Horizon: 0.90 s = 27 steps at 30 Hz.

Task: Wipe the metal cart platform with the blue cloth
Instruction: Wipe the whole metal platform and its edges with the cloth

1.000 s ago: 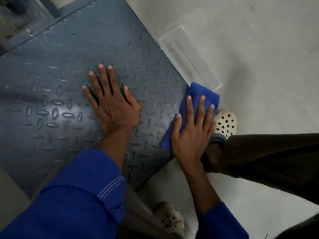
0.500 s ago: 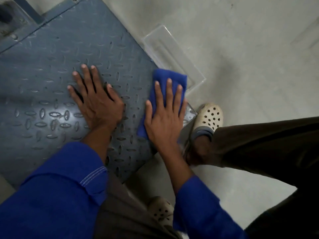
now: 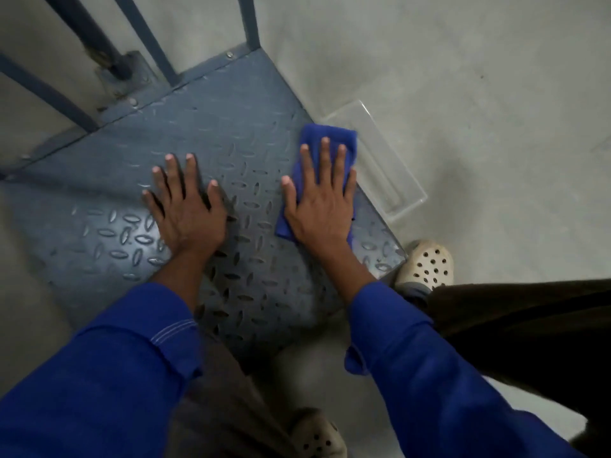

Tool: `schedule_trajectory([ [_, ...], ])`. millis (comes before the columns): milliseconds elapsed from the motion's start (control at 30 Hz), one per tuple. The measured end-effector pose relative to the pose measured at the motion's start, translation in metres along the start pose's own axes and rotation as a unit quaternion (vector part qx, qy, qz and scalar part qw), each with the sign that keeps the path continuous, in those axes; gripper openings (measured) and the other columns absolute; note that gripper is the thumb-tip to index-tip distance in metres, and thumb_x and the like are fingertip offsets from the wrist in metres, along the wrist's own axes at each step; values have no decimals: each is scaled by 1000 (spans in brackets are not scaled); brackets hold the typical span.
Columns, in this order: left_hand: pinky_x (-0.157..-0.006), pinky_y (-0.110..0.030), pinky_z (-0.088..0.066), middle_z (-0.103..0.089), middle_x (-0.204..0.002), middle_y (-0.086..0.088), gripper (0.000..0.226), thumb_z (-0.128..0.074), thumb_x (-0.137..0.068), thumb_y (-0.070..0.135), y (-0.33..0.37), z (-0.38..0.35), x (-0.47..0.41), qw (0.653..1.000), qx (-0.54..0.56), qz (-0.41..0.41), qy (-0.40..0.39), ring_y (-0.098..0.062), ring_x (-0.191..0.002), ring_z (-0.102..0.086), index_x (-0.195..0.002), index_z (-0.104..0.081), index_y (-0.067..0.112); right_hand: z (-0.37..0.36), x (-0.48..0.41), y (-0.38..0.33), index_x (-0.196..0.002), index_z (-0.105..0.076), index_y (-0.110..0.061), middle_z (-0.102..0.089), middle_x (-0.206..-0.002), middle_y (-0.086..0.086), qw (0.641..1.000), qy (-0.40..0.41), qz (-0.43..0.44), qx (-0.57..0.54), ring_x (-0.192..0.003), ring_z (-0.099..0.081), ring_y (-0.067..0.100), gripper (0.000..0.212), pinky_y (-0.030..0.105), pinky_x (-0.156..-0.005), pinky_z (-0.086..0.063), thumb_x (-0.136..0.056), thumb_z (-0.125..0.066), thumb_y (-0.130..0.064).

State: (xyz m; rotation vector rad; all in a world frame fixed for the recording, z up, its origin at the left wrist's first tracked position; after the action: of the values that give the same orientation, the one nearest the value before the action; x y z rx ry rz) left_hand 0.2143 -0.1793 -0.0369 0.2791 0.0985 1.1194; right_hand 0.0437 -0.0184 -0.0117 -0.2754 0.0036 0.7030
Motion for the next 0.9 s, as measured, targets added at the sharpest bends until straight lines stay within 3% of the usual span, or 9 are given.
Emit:
schedule_trajectory([
  [67,-131,-62,0,-3,-179,-4,71,-18,-107,59,-14,5,-20,1000,-21,-11,-1,-30,-166,0,-171,-11,29,-16,-11,-42,-167,-35,-27,-26,-177,4,985,-23,172,-5,-166,-19,31,64,57,-131,-20,-110,-39,-56],
  [100,-131,-62,0,-2,-179,-4,72,-18,-107,60,-18,7,-29,999,-32,-28,1,-29,-166,0,-171,-10,29,-21,-25,-52,-166,-39,-29,-31,-176,3,977,-20,212,-17,-165,-23,30,62,55,-131,-23,-109,-41,-54],
  [167,-132,-59,1,-2,-179,-4,74,-20,-107,62,-26,12,-42,998,-44,-51,6,-28,-166,1,-171,-8,27,-27,-71,-60,-164,-41,-32,-34,-174,1,978,-4,206,-33,-163,-26,30,59,53,-131,-24,-109,-41,-53],
  [300,-132,-56,4,-1,-179,-4,76,-24,-107,62,-31,10,-51,997,-58,-45,26,-25,-166,3,-171,-5,24,-43,-155,-91,-169,-30,-33,-20,-179,0,986,-39,161,-11,-167,-15,29,60,50,-134,-13,-111,-29,-50],
  [400,-132,-55,3,-1,-179,-4,75,-25,-108,59,-33,10,-51,997,-61,-45,34,-24,-166,2,-171,-5,23,-53,-137,-134,-171,-22,-30,-14,-180,1,976,-76,205,-10,-167,-9,30,60,54,-135,-8,-113,-24,-47],
  [533,-132,-59,-1,-3,-180,-4,66,-25,-112,42,-34,11,-52,996,-68,-53,34,-24,-166,0,-171,-6,22,-47,-61,-139,-168,-33,-30,-27,-177,0,951,-65,301,-36,-166,-19,28,58,53,-133,-17,-112,-34,-47],
  [667,-132,-57,0,-1,-179,-4,63,-21,-112,37,-35,11,-54,996,-64,-57,28,-26,-166,1,-171,-4,21,-26,-8,-74,-168,-31,-32,-20,-179,-1,965,-58,253,-39,-167,-12,26,60,51,-134,-15,-112,-38,-52],
  [800,-133,-57,1,1,-179,-6,64,-14,-112,40,-33,13,-43,998,-60,-15,12,-28,-166,2,-171,-2,17,-10,4,-19,-169,-28,-32,-18,-180,0,992,-40,119,-13,-168,-9,27,61,52,-134,-13,-112,-36,-52],
  [900,-132,-57,3,3,-179,-8,66,-13,-111,41,-27,11,-26,999,-43,29,9,-29,-166,4,-171,-2,14,-11,-10,-25,-170,-25,-32,-14,-180,1,999,-33,4,-33,-168,-6,29,63,56,-134,-9,-110,-34,-50],
])
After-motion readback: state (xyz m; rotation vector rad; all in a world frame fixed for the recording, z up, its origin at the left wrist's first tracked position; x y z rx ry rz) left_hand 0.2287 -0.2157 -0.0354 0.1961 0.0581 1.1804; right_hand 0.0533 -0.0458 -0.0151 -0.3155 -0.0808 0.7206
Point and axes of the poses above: each hand's wrist, its own x-axis away from the middle knuckle, its own z-axis out of the back of the hand, y = z × x, the point moved 7 cm from there along -x, towards the middle knuckle
